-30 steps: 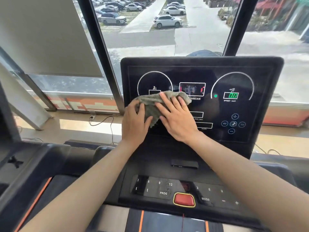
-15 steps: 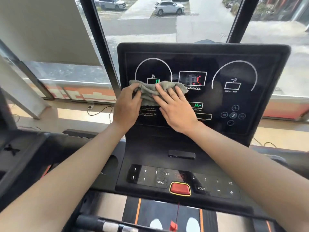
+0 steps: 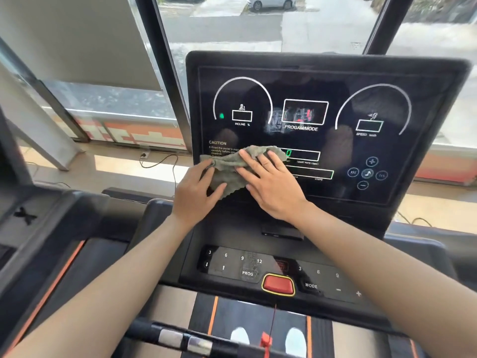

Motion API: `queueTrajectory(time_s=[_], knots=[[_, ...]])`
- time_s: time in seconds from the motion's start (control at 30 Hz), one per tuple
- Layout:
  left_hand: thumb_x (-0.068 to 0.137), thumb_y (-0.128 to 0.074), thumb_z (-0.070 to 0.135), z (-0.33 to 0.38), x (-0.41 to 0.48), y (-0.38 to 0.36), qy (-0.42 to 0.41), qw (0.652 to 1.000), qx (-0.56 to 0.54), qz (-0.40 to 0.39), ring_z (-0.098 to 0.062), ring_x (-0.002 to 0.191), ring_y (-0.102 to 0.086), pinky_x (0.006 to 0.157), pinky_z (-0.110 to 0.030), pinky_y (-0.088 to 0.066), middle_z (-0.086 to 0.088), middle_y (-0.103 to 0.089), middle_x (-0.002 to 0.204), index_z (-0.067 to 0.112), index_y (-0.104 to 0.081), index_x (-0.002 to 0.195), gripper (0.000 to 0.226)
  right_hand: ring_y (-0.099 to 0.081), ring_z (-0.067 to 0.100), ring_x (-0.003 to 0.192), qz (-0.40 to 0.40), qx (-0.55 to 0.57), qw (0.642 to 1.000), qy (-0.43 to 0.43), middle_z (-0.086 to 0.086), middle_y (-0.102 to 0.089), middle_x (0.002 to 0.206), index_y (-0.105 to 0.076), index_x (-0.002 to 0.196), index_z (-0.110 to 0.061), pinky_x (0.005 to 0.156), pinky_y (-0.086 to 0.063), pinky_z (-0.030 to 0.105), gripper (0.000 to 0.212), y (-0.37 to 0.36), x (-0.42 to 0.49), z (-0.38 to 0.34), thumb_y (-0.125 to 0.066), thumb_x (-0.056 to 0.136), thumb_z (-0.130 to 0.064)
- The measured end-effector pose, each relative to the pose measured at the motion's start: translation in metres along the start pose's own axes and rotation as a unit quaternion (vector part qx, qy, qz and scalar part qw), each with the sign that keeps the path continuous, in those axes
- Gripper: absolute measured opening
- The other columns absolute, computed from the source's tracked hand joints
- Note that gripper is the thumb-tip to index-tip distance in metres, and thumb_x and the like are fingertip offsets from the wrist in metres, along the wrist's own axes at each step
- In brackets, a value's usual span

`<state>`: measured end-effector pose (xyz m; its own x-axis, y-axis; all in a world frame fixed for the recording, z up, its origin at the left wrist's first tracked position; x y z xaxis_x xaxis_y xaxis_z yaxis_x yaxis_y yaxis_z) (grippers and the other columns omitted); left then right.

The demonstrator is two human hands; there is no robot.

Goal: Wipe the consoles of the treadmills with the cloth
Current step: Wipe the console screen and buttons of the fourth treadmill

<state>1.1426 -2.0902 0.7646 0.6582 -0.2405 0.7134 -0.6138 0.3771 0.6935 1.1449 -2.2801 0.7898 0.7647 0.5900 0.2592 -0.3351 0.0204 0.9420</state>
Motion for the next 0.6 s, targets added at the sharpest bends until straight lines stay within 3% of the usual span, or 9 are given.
queueTrajectory(time_s=[0.17, 0.43, 0.6], knots=[[0.092, -0.074, 0.031, -0.001, 0.066, 0.021, 0.041, 0.996, -0.012, 0.080, -0.030, 0.112, -0.064, 0.097, -0.034, -0.051, -0.016, -0.067, 0.126, 0.001, -0.069, 0.120, 0.041, -0.032, 0.034, 0.145, 0.068, -0.023, 0.997, -0.029, 0.006, -0.011, 0.167, -0.034, 0.154, -0.024, 0.124, -0.010, 0.048, 0.051, 0.042, 0.041, 0.029, -0.034, 0.105, -0.036], [0.096, -0.065, 0.026, 0.001, 0.169, 0.049, 0.010, 0.996, -0.015, 0.087, -0.030, 0.126, -0.053, 0.107, -0.035, -0.044, -0.013, -0.057, 0.140, 0.007, -0.060, 0.137, 0.046, -0.026, 0.036, 0.147, 0.134, -0.046, 0.988, -0.060, 0.007, -0.014, 0.167, -0.033, 0.154, -0.024, 0.124, -0.010, 0.050, 0.052, 0.103, 0.087, 0.080, -0.039, 0.103, -0.028], [0.098, -0.064, 0.022, 0.020, 0.155, 0.034, -0.007, 0.996, -0.019, 0.085, -0.031, 0.120, -0.054, 0.100, -0.032, -0.046, -0.014, -0.059, 0.131, 0.007, -0.065, 0.132, 0.037, -0.027, 0.036, 0.147, 0.163, -0.031, 0.984, -0.068, 0.008, -0.022, 0.165, -0.043, 0.150, -0.020, 0.123, -0.011, 0.052, 0.050, 0.095, 0.064, 0.083, -0.047, 0.100, -0.018]])
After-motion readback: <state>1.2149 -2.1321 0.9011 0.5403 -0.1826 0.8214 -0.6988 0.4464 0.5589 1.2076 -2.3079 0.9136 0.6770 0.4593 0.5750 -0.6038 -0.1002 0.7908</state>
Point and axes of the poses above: each hand's wrist, its own x-axis towards the middle knuckle, its own y-axis out of the back of the hand, z = x × y, the point moved 6 cm from there along x, towards the middle knuckle
